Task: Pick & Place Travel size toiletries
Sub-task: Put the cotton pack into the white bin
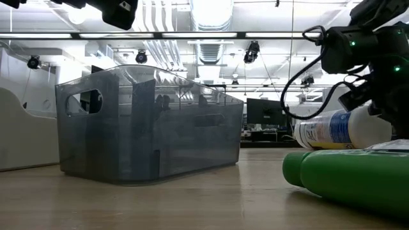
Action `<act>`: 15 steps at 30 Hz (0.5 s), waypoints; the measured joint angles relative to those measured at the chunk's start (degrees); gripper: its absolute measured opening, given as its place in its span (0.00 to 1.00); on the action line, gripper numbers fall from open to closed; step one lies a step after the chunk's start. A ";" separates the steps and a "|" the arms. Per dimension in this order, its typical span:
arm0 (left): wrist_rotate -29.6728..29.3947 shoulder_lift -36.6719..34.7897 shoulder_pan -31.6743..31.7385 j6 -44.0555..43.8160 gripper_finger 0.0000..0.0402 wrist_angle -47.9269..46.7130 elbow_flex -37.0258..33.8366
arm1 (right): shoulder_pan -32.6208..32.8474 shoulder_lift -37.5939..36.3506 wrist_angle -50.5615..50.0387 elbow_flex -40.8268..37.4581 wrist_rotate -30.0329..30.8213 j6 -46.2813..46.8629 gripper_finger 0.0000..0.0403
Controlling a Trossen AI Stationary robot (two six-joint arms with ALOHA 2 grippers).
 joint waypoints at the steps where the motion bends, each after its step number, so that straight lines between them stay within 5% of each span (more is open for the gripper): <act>1: 0.02 0.00 0.00 0.00 0.15 0.00 0.00 | 0.00 0.00 0.10 0.26 0.01 -0.30 0.03; 15: 0.02 0.00 0.07 -0.02 0.15 -0.04 -0.11 | 0.00 -0.03 0.92 5.45 0.48 -4.54 0.02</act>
